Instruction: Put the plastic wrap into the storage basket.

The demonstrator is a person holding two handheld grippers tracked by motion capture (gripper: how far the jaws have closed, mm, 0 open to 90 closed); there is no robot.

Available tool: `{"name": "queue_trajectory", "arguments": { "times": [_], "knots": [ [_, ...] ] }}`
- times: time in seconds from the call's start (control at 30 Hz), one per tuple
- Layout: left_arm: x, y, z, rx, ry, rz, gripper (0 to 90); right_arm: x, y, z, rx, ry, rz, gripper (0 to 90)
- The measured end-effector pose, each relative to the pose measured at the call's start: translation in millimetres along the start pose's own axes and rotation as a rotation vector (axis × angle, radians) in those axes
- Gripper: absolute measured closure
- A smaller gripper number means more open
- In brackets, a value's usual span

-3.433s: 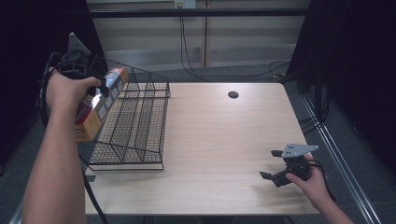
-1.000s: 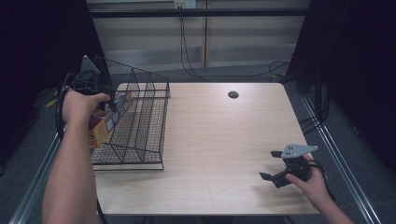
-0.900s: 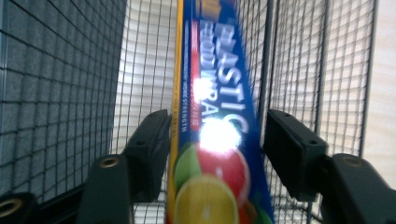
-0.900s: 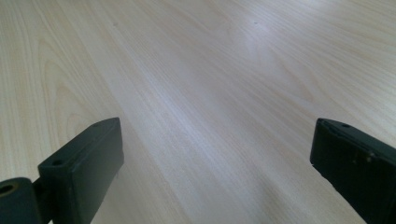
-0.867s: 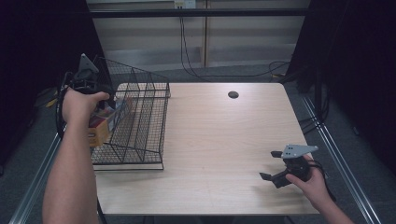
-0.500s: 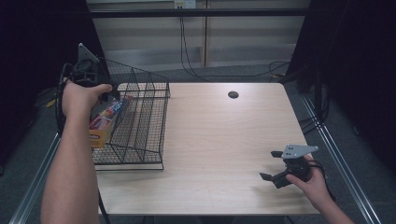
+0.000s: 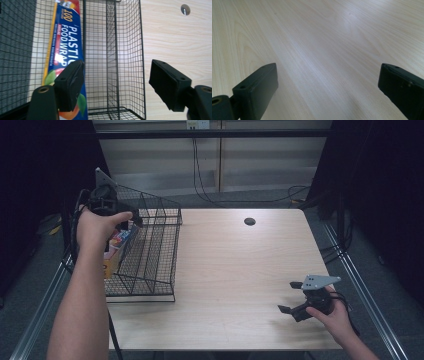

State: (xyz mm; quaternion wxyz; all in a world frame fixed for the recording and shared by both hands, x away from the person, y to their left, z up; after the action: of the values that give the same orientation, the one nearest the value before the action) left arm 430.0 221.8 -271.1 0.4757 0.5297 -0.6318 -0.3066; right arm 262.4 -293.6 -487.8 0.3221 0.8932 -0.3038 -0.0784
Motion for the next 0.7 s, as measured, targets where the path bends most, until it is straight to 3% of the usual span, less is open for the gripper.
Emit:
{"name": "queue_trajectory", "arguments": {
  "times": [0.4, 0.5, 0.7],
  "knots": [
    [17.5, -4.9, 10.0, -0.011, -0.056, 0.051, 21.7, -0.6, -1.8, -2.3, 0.001, 0.008, 0.006, 2.7],
    [23.4, -8.9, 13.6, -0.022, -0.066, 0.081, 21.1, -1.2, -1.6, -2.0, 0.001, 0.01, 0.003, 2.7],
    [32.1, -16.0, 19.9, -0.034, -0.103, 0.095, 20.5, -0.1, -1.0, -3.1, 0.01, 0.007, 0.005, 2.7]
  ]
}}
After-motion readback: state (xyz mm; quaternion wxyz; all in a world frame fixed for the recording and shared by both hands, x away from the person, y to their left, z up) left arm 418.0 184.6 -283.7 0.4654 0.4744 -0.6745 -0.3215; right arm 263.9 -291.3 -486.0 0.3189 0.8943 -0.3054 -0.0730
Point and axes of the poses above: each handheld gripper's, and its own axes: y roughly backward along the jaws, z roughly out of its underside, x roughly to its right, the point moved 2 cm from there along -y, roughly forward along the jaws, and after that the axes turned 7 degrees about y, right-handed, at the moved point
